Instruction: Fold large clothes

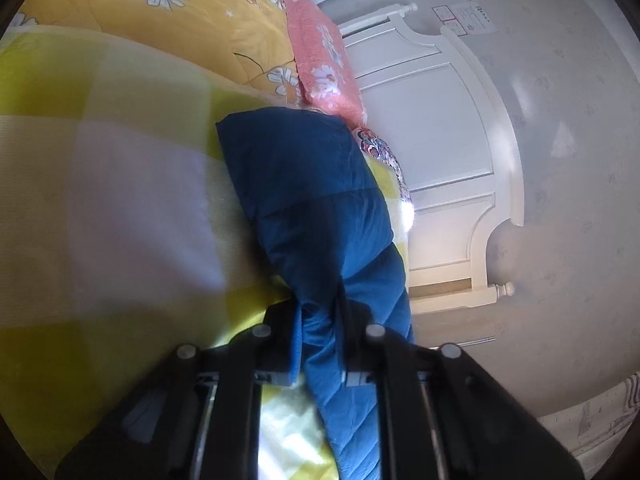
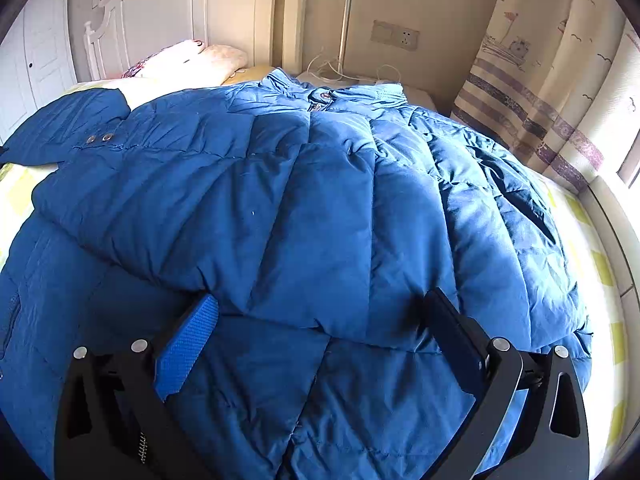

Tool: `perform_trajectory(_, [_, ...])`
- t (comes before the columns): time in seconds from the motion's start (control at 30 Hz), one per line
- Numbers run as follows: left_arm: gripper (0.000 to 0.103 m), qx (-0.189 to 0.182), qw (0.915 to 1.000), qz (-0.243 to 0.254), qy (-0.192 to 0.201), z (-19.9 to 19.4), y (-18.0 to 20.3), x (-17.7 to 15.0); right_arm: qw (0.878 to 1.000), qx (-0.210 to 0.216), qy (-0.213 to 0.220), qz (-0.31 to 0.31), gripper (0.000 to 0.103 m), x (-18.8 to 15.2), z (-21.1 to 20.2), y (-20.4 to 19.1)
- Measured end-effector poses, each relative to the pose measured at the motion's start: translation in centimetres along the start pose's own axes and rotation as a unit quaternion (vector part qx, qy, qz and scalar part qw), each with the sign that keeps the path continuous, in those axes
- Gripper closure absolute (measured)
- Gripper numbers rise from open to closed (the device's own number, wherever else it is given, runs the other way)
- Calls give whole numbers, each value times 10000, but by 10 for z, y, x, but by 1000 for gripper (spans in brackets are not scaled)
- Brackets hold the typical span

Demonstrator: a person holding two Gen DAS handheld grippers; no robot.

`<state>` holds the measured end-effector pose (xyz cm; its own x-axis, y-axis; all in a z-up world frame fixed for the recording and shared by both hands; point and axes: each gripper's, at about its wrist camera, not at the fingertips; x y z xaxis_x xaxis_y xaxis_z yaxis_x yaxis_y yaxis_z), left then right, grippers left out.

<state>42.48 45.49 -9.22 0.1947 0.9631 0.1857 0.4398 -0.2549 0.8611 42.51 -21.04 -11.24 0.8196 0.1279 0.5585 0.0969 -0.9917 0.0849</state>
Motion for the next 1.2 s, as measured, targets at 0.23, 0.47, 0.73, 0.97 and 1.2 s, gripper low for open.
perform_trajectory(0.23, [97, -556, 9688, 2367, 471, -47, 149, -116, 9836, 145, 1265, 1275, 9, -17, -42, 45])
perform_trajectory(0.47, [97, -893, 8243, 5553, -642, -29, 260, -382, 9234, 304, 2640, 2769, 7, -57, -80, 96])
perform_trajectory(0.73, [84, 264, 6624, 6934, -2822, 68, 173, -582, 8963, 646, 2700, 3457, 7, -70, -78, 125])
perform_trajectory(0.97, [16, -496, 7486, 6221, -2239, 6, 160, -499, 9051, 677, 2618, 3281, 7, -68, -78, 119])
perform_trajectory(1.2, [23, 849, 8414, 5055, -1714, 17, 116, -361, 9116, 676, 2511, 3183, 7, -65, -75, 115])
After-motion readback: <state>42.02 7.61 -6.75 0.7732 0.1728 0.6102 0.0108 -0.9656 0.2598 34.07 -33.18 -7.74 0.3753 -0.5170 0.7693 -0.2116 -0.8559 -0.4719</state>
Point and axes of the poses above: each gripper's, at about its wrist camera, not at the fingertips, and z roughly the way its jaws point, y to its right, x to its top, and after that the axes turned 6 degrees about -y, right-handed
